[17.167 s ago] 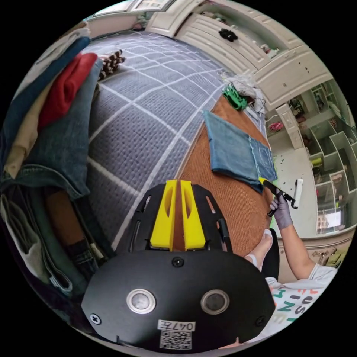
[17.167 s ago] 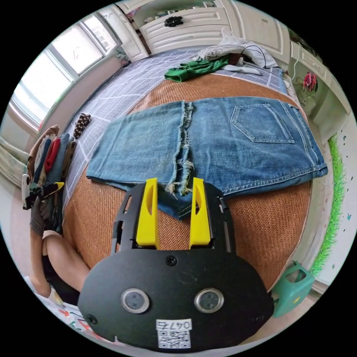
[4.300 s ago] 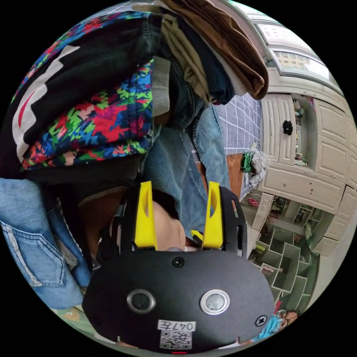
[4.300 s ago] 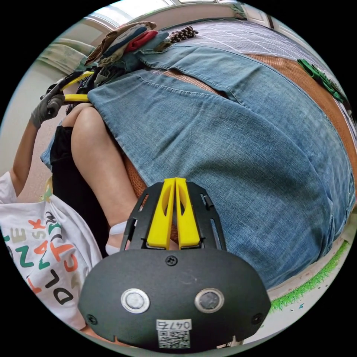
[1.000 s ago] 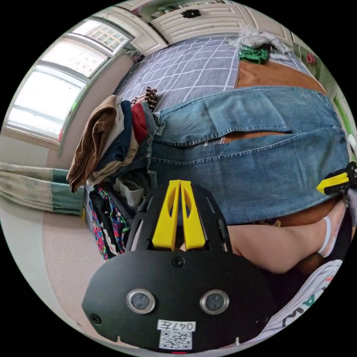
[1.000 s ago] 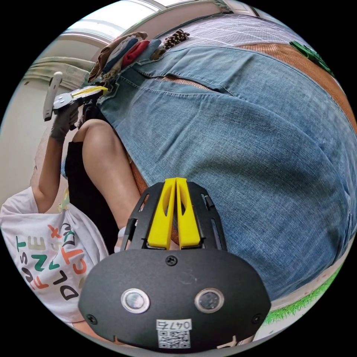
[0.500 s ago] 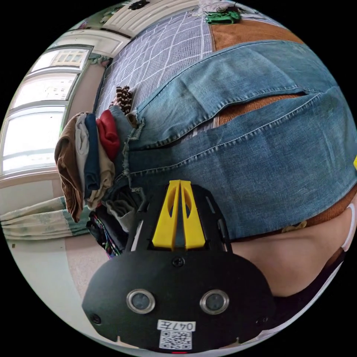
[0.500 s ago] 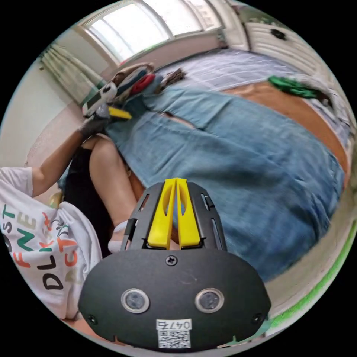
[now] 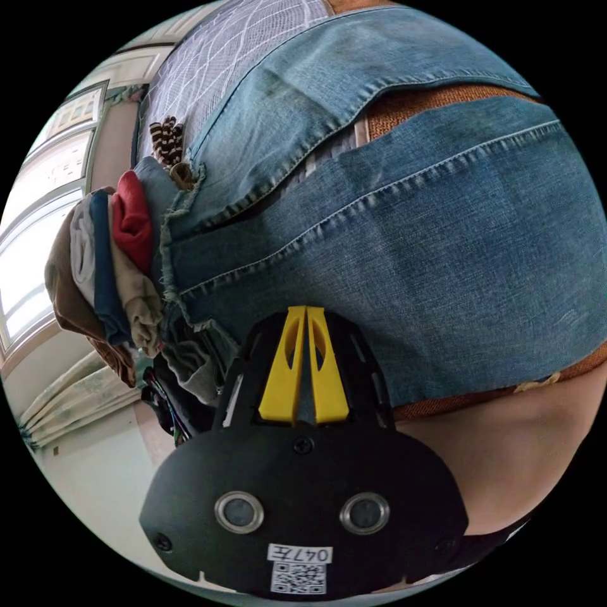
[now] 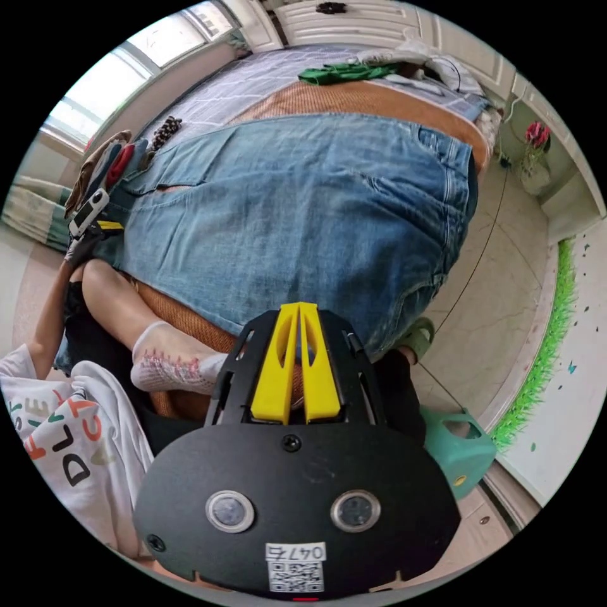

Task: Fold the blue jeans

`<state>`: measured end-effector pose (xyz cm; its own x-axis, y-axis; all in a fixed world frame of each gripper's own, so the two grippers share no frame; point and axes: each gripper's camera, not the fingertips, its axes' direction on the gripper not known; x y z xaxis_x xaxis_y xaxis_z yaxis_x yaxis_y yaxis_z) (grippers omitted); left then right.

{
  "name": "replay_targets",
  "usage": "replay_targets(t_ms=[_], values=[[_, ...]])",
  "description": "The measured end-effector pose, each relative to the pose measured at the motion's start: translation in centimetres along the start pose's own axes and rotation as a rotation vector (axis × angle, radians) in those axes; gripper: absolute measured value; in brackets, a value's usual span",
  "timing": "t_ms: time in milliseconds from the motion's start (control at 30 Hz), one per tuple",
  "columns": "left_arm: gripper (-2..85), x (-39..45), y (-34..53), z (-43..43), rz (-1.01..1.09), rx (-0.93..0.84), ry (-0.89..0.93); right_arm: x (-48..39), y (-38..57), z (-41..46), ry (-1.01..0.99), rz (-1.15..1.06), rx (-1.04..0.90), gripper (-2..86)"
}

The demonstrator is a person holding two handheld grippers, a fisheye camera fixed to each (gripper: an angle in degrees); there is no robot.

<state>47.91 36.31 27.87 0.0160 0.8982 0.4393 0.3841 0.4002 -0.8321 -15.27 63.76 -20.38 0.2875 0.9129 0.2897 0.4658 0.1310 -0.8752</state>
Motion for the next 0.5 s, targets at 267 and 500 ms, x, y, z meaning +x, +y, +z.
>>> replay_targets(t_ms=[267, 500], values=[[-0.8, -0.1, -0.8, -1.6, -0.004, 0.006, -0.013, -2.3, -1.1, 2.5, 0.047, -0.03, -0.087, -0.7], [-0.8, -0.6, -0.6, -5.2, -0.049, 0.115, -0.152, -4.4, -0.7, 2.2, 0.101, -0.074, -0.062, -0.8]])
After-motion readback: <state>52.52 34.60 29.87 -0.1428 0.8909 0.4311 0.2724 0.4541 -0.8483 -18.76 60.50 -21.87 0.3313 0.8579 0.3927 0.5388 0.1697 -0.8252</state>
